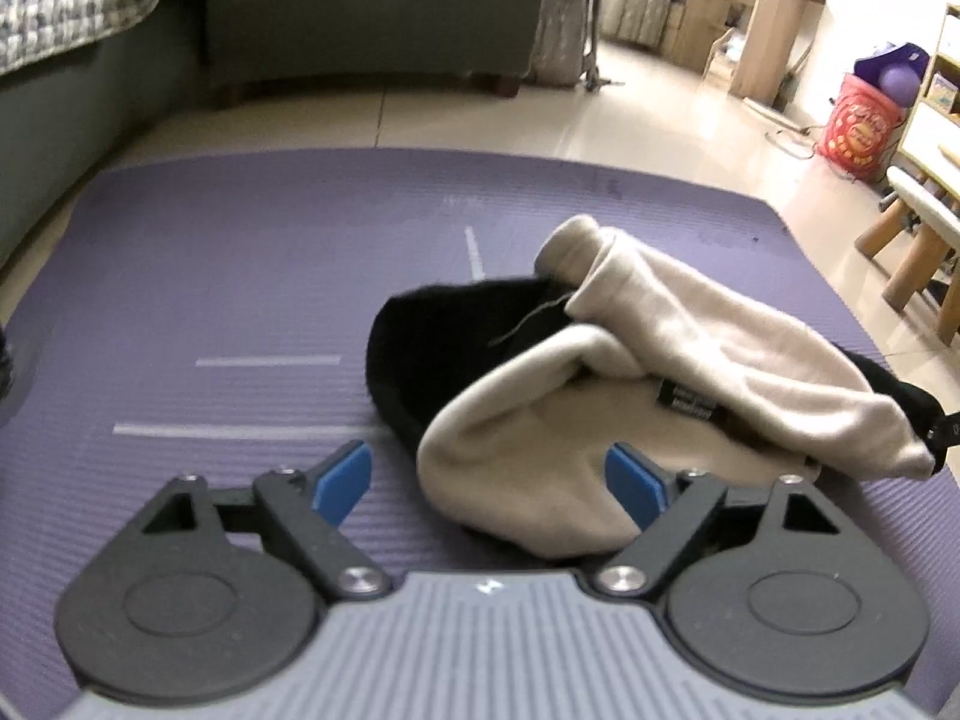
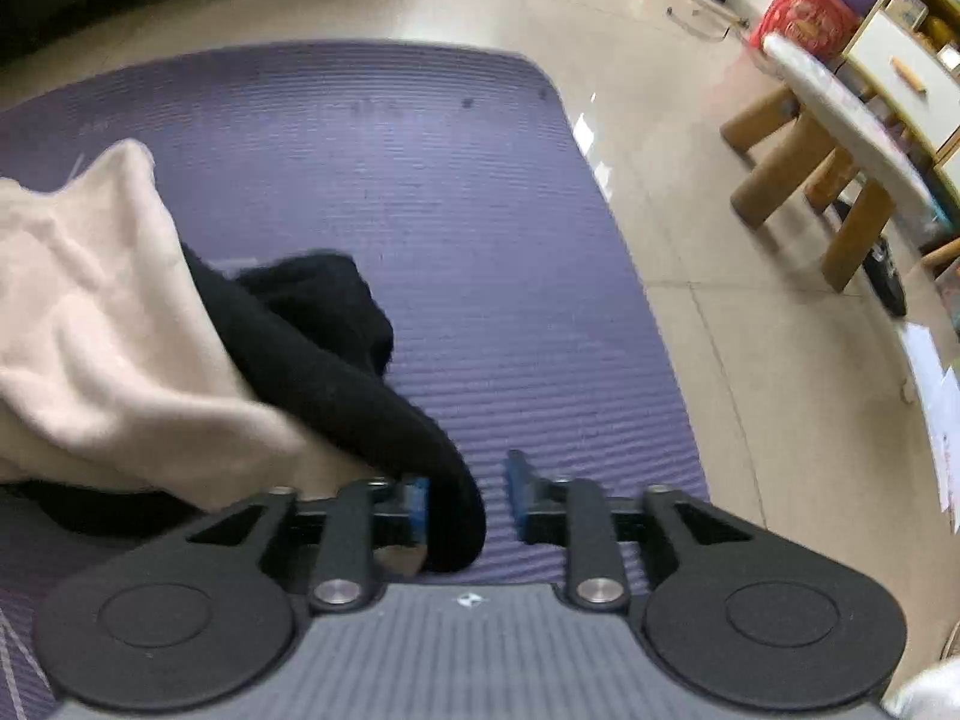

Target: Fold clothes

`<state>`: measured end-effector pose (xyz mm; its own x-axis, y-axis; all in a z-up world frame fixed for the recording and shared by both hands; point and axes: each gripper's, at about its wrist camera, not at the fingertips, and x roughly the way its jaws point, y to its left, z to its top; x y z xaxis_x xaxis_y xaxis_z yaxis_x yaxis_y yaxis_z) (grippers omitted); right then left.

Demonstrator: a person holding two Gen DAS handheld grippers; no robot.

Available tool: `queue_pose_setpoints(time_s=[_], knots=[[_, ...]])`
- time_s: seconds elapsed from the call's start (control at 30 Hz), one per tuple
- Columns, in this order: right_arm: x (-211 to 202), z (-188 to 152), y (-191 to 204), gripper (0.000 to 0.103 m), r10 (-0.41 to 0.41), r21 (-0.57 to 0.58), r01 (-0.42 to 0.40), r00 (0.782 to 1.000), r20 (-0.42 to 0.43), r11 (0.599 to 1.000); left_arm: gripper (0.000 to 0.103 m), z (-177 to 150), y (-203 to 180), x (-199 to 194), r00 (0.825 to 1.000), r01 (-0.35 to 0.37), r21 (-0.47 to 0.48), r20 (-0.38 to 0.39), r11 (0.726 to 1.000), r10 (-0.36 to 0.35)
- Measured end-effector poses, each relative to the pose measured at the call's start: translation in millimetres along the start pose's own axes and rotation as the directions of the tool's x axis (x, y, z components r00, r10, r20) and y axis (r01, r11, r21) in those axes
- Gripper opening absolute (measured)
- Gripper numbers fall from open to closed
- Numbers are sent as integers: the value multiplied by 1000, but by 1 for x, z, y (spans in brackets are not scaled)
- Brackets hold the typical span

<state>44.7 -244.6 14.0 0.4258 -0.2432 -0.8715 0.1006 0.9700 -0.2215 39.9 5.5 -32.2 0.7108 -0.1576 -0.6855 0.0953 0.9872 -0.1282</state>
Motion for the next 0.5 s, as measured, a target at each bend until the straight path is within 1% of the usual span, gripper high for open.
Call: queue_pose_setpoints(time_s=[0.07, 0.1, 0.13, 0.17, 0.2, 0.23, 0.27, 0.3, 0.33, 0.37, 0.4, 0.43, 0.5], knots=[[-10, 7, 9, 33, 35, -2, -35, 999, 42, 999, 78, 0, -1, 1, 1000, -18, 21, 19, 1000, 18], [-13, 8, 11, 35, 45, -2, -45, 998, 51, 999, 73, 0, 0, 3, 999, -28, 27, 23, 999, 27], [-18, 11, 19, 37, 78, -2, -78, 994, 70, 997, 70, 1, 0, 3, 999, -32, 28, 25, 999, 32], [-24, 15, 27, 37, 113, -3, -113, 990, 89, 994, 68, 1, 1, 5, 999, -33, 21, 23, 999, 32], [-25, 15, 28, 38, 117, -4, -118, 989, 91, 993, 61, 2, 4, 7, 999, -33, 11, 20, 999, 32], [-30, 18, 42, 41, 142, -25, -140, 984, 110, 990, 54, 2, 6, 8, 1000, -26, -3, 16, 1000, 26], [-33, 20, 47, 42, 153, -37, -149, 981, 122, 988, 52, 3, 9, 9, 1000, -17, -15, 11, 1000, 17], [-34, 22, 49, 45, 163, -47, -158, 978, 133, 986, 43, 3, 11, 9, 1000, -12, -23, 9, 1000, 12], [-37, 23, 58, 46, 194, -73, -185, 971, 142, 980, 29, 3, 13, 11, 1000, -8, -33, 7, 999, 8], [-39, 24, 68, 47, 226, -100, -212, 963, 150, 972, 23, 2, 16, 13, 1000, -3, -45, 1, 999, 3], [-42, 26, 77, 48, 257, -127, -239, 953, 158, 963, 14, 2, 18, 14, 1000, 4, -61, -4, 998, -5], [-44, 27, 86, 49, 289, -154, -265, 943, 164, 952, 10, 1, 21, 15, 1000, 12, -79, -8, 997, -13], [-50, 29, 105, 50, 347, -203, -313, 923, 164, 928, 6, 1, 22, 16, 1000, 21, -91, -13, 996, -22]])
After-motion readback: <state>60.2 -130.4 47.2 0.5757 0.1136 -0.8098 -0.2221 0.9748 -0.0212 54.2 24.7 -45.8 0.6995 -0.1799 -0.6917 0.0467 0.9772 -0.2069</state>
